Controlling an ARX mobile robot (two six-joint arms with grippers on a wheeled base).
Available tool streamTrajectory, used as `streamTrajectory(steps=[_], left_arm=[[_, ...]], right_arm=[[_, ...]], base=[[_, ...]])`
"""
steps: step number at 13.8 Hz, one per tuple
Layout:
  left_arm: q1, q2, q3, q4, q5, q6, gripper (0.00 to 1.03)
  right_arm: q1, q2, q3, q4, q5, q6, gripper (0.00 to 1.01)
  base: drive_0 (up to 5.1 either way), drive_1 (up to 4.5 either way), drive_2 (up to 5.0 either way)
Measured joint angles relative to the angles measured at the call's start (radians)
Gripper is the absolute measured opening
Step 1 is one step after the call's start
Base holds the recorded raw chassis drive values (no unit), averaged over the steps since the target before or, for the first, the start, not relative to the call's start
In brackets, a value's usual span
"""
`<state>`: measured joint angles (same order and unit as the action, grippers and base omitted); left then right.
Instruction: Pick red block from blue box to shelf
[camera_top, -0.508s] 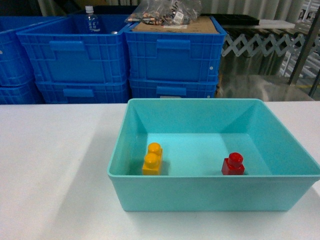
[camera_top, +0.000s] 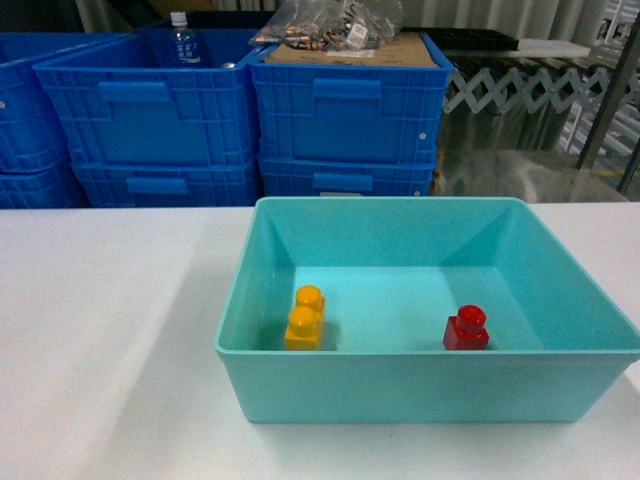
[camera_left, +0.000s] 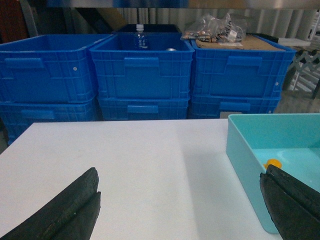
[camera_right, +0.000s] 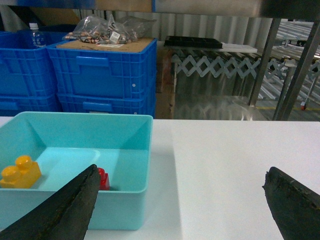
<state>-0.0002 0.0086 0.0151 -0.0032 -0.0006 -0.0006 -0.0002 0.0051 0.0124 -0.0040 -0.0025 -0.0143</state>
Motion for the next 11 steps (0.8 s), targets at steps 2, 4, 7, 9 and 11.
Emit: streamTrajectory(steps=[2, 4, 7, 9, 11], left_arm=[[0.000, 0.000, 0.000, 0.000, 0.000, 0.000, 0.98], [0.000, 0.000, 0.000, 0.000, 0.000, 0.000, 0.98], [0.000, 0.000, 0.000, 0.000, 0.000, 0.000, 0.98], [0.000, 0.000, 0.000, 0.000, 0.000, 0.000, 0.98], [0.000, 0.000, 0.000, 0.000, 0.000, 0.000, 0.98]], right_arm=[[0.000, 0.000, 0.000, 0.000, 0.000, 0.000, 0.98], [0.000, 0.000, 0.000, 0.000, 0.000, 0.000, 0.98], [0.000, 0.000, 0.000, 0.000, 0.000, 0.000, 0.98], [0.000, 0.000, 0.000, 0.000, 0.000, 0.000, 0.98], [0.000, 0.000, 0.000, 0.000, 0.000, 0.000, 0.98]], base=[[0.0, 0.00, 0.0], [0.0, 0.00, 0.0], [0.0, 0.00, 0.0], [0.0, 0.00, 0.0], [0.0, 0.00, 0.0]])
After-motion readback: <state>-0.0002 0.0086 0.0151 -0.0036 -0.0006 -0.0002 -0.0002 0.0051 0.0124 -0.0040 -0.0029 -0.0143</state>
